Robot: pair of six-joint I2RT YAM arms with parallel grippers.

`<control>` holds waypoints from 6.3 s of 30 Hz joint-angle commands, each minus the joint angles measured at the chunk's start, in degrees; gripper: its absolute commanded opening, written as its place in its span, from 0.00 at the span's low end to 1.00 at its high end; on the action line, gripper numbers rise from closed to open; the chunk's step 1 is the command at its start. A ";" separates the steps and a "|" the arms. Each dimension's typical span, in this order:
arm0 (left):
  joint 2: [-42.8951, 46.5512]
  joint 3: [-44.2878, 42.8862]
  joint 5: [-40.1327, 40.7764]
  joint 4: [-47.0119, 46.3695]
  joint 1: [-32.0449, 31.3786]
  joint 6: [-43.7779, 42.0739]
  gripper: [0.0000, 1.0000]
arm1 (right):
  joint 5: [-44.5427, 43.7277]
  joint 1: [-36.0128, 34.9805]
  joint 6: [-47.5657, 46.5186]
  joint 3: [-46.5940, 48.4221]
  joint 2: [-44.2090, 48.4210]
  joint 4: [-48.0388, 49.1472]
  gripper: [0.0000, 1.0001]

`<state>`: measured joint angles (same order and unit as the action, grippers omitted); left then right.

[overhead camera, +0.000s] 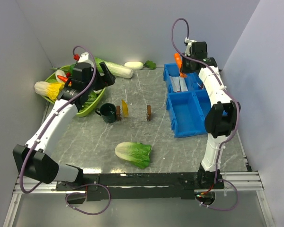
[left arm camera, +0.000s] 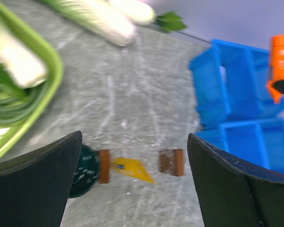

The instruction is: Prepare toiletry sets of a toothbrush and toothpaste on the tray

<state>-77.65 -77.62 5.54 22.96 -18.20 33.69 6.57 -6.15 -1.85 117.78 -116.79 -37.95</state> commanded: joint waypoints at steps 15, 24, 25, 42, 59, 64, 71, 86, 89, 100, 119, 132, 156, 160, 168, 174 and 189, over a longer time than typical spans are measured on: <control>-3.48 -0.08 -23.82 -16.89 -5.01 10.95 0.96 | 6.35 -21.52 -4.74 -19.69 24.23 -0.10 0.00; 1.27 6.69 -21.89 -16.46 -5.09 15.52 0.96 | 5.03 -28.21 -5.89 -19.34 26.44 -0.72 0.00; 1.97 7.57 -21.63 -16.80 -5.10 15.96 0.97 | 5.38 -28.39 -5.63 -19.25 26.35 -0.72 0.00; 0.66 9.07 -22.85 -20.41 -5.10 20.53 0.99 | 0.02 -33.40 -9.14 -21.10 30.13 -1.33 0.00; -1.63 9.69 -26.37 -24.89 -5.88 23.44 0.63 | -6.21 -36.21 -9.75 -22.77 29.43 0.16 0.00; -2.86 8.63 -27.69 -25.51 -6.68 23.26 0.54 | -6.48 -36.30 -10.02 -23.03 29.34 0.42 0.00; -4.27 8.10 -29.10 -26.74 -7.20 23.52 0.29 | -6.48 -36.65 -9.84 -24.61 29.43 0.86 0.00; 1.62 12.58 -30.92 -27.09 -4.75 15.89 0.01 | 8.69 -27.36 -4.05 -25.23 35.40 -2.21 0.86; 3.55 14.43 -35.93 -29.62 -3.25 13.25 0.01 | 22.06 -23.39 -2.11 -24.53 36.28 -2.74 0.89; 5.14 19.00 -53.17 -43.52 -1.76 18.69 0.01 | 48.35 -21.27 1.76 -22.07 30.84 -6.25 0.88; 9.53 20.67 -50.37 -44.31 -1.76 18.69 0.01 | 51.44 -26.54 1.76 -19.60 24.59 -9.77 0.65; 9.27 20.15 -51.68 -43.88 -1.76 18.60 0.01 | 49.77 -26.63 5.98 -22.33 27.23 -5.81 0.02; 18.58 28.84 -17.49 -55.83 -1.76 33.27 0.01 | 44.06 -15.64 46.75 -35.59 37.87 22.47 0.67; 18.32 29.99 -17.93 -59.16 -1.76 35.47 0.01 | 43.88 -15.73 50.27 -36.13 36.90 26.35 0.65; 17.79 30.25 -18.46 -60.40 -1.93 36.44 0.01 | 43.53 -16.61 56.60 -36.74 34.01 33.38 0.58; 16.83 29.99 -19.60 -61.81 -2.28 36.62 0.01 | 43.53 -18.01 56.78 -34.90 31.72 33.12 0.51; 16.83 30.25 -18.64 -61.46 -2.46 35.48 0.01 | 45.72 -19.69 60.47 -34.54 30.40 37.42 0.41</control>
<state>-61.39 -47.07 -13.21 -33.65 -20.21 68.64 50.89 -24.95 56.66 81.34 -85.23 -4.80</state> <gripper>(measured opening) 0.373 0.417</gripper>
